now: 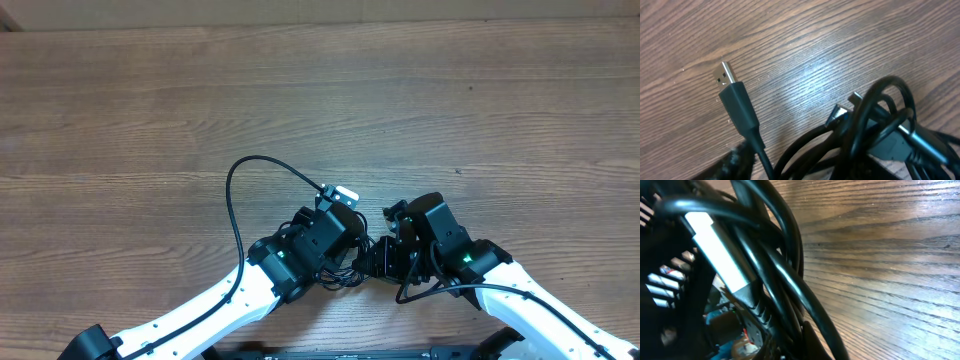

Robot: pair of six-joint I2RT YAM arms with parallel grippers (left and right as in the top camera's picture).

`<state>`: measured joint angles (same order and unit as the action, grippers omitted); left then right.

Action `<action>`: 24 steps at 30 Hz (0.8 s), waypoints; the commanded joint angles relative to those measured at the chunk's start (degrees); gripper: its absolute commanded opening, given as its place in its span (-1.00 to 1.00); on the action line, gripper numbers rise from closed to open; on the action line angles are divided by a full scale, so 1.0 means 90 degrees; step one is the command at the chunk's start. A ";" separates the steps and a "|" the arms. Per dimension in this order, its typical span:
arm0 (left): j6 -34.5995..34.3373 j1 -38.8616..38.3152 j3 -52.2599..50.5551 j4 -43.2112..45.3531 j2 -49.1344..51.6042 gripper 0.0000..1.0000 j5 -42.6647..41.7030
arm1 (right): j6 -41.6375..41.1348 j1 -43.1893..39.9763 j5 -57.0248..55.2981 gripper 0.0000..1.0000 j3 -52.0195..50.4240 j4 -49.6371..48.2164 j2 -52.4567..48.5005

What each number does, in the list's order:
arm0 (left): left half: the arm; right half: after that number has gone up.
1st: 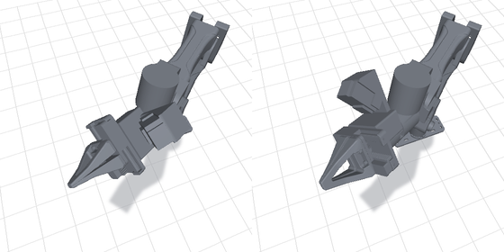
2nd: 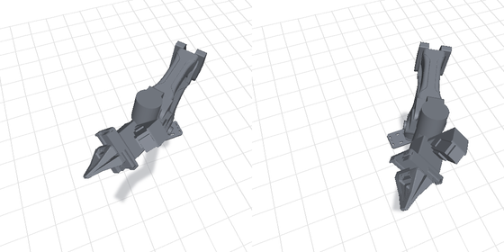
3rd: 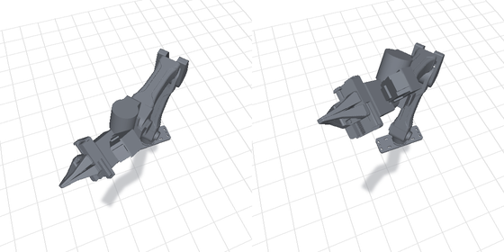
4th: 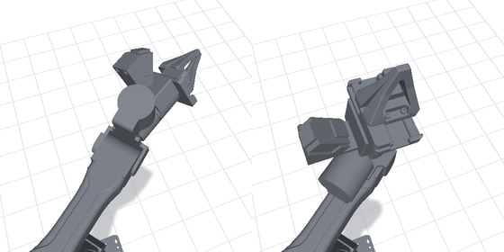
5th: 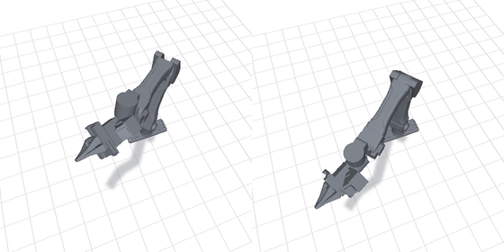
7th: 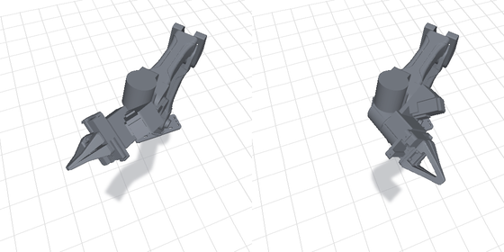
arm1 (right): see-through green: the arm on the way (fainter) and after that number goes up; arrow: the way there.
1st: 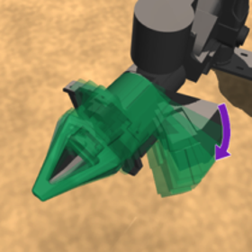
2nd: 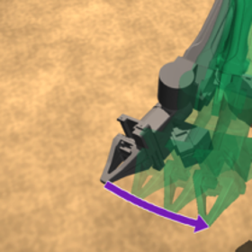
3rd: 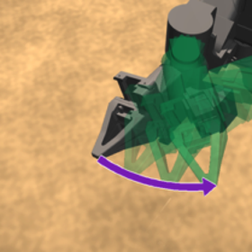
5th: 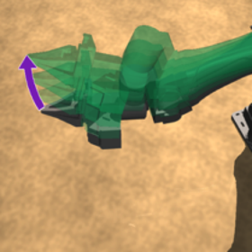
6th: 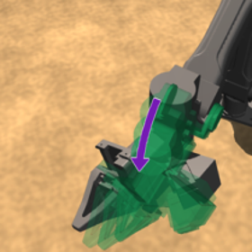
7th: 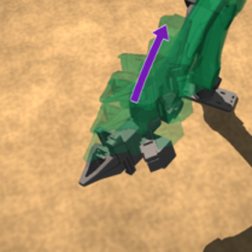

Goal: Untangle cables

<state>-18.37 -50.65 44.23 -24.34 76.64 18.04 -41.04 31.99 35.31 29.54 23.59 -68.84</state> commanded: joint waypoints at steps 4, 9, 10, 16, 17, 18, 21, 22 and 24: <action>-0.0345 0.0301 0.0000 0.0083 0.0019 -0.24 0.0843 | 0.0646 0.0172 -0.0457 -0.92 0.0017 0.0471 0.0039; -0.0391 0.0634 0.0000 -0.0073 0.0019 -0.92 0.0391 | 0.1950 0.0240 -0.0362 -0.92 0.0017 0.0495 0.0039; -0.0517 0.0731 0.0000 -0.0107 0.0019 -0.92 0.0316 | 0.2159 0.0274 -0.0333 -0.92 0.0017 0.0529 0.0039; -0.1440 0.1457 0.0000 -0.0049 0.0019 -0.92 -0.0896 | 0.3225 0.0469 0.0187 -0.92 0.0017 0.0546 0.0039; -0.1642 0.1574 0.0000 -0.0053 0.0019 -0.92 -0.1001 | 0.3441 0.0483 0.0432 -0.92 0.0017 0.0532 0.0039; -0.1836 0.1664 0.0000 -0.0066 0.0019 -0.91 -0.1008 | 0.3587 0.0488 0.0627 -0.92 0.0017 0.0529 0.0039; -0.2533 0.1928 0.0000 -0.0151 0.0019 -0.91 -0.1010 | 0.3781 0.0486 0.0877 -0.92 0.0017 0.0532 0.0039; -0.2679 0.1984 0.0000 -0.0168 0.0019 -0.92 -0.1039 | 0.3747 0.0486 0.0879 -0.92 0.0017 0.0510 0.0039; -0.2824 0.2025 -0.0007 -0.0180 0.0019 -0.92 -0.1156 | 0.3538 0.0442 0.0879 -0.92 0.0017 0.0401 0.0039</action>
<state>-36.14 -36.23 43.72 -27.44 76.79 0.54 -11.07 34.92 36.73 30.83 25.21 -68.73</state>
